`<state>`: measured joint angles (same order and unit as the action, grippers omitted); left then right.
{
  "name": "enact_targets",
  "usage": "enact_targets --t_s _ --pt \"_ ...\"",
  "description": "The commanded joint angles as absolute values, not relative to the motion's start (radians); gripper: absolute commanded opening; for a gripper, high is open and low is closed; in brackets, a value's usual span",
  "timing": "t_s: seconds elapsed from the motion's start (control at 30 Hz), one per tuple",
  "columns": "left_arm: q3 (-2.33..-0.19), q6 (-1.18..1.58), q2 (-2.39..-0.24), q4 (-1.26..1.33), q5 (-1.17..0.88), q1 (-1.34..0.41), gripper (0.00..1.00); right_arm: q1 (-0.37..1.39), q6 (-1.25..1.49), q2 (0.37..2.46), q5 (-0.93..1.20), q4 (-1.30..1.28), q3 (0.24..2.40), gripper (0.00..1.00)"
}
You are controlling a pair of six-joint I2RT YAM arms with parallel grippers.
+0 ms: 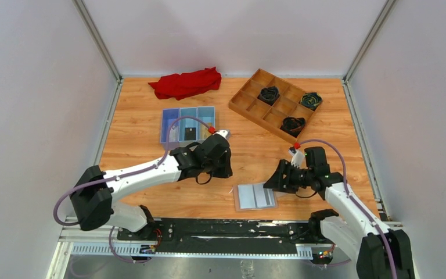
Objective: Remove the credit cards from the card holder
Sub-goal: Remove the credit card from the card holder.
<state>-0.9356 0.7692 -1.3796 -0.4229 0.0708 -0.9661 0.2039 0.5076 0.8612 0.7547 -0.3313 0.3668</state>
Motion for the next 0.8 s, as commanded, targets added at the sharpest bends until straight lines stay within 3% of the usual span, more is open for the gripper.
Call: enact_targets --t_s 0.0,0.3,0.47,0.77 --pt "-0.891 0.788 -1.316 -0.332 0.036 -0.966 0.23 0.244 0.492 0.915 0.753 -0.275 0.342 0.62" --pt "-1.027 0.527 -1.394 -0.398 -0.070 -0.966 0.23 0.321 0.577 0.938 0.683 -0.249 0.352 0.68" --pt "-1.176 0.426 -1.499 -0.528 -0.066 -0.965 0.21 0.321 0.547 0.911 0.579 -0.397 0.442 0.71" --pt "-1.287 0.381 -1.619 -0.506 -0.151 -0.904 0.24 0.320 0.512 0.957 0.462 -0.449 0.626 0.72"
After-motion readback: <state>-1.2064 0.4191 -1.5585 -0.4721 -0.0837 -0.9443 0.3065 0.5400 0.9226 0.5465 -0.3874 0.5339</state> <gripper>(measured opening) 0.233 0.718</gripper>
